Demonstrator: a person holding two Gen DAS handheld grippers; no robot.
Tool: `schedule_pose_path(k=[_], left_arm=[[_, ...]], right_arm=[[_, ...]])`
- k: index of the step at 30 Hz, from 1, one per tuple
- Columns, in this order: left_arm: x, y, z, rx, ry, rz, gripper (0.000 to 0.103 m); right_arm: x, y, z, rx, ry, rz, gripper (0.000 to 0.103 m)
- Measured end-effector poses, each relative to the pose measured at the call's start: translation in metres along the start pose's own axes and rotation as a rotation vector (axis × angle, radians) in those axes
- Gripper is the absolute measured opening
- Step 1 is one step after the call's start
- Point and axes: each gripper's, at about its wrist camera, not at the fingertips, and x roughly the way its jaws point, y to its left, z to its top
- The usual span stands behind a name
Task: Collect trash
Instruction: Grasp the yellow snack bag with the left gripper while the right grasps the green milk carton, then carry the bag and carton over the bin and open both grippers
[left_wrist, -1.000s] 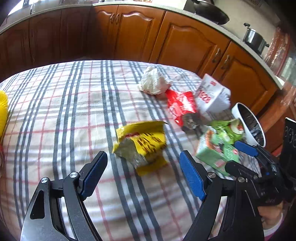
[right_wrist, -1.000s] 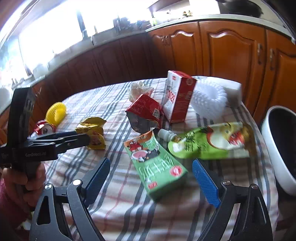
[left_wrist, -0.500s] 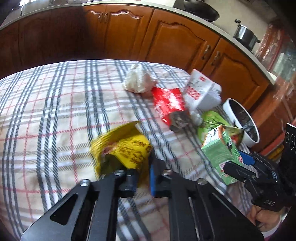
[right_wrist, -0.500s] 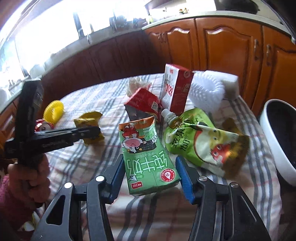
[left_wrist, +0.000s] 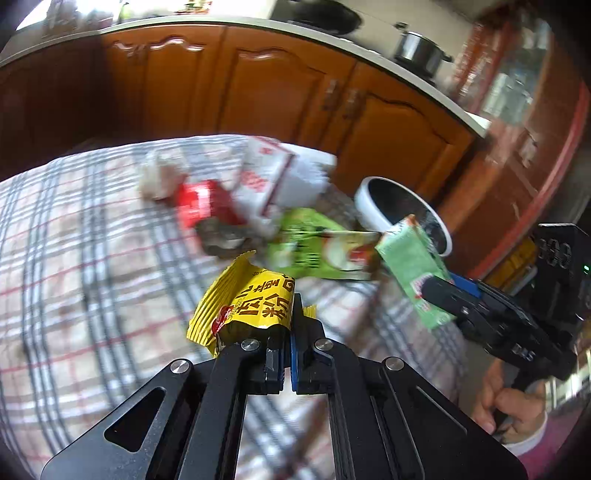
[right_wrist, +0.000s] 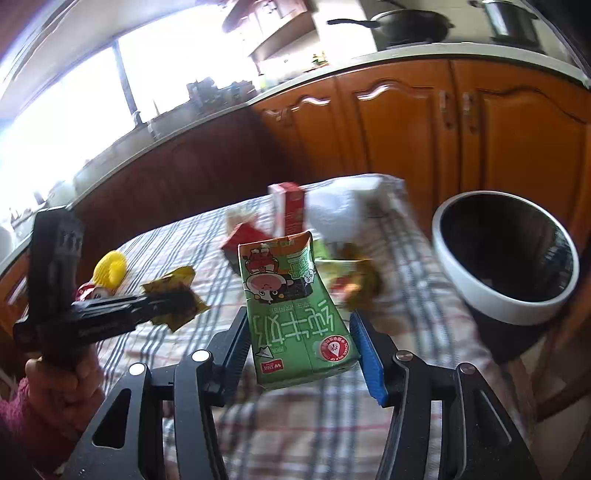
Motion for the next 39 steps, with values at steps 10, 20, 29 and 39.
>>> schedule_pose_path(k=[10,20,29,39], left_arm=[[0.023,-0.062,0.019,0.106,0.02,-0.09,0.001],[0.059,-0.119,0.039,0.197,0.059,-0.151,0.001],[0.088,-0.155,0.057,0.245,0.09,-0.19,0.001],[0.131,-0.179,0.087,0.267,0.132,-0.207,0.001]], right_arm=[[-0.038,-0.051,-0.001,0.086,-0.061,-0.107,0.054],[-0.058,-0.104,-0.001,0.171,-0.089,-0.182,0.054],[-0.06,-0.143,0.007,0.221,-0.087,-0.224,0.054],[-0.044,-0.181,0.029,0.245,-0.069,-0.246,0.054]])
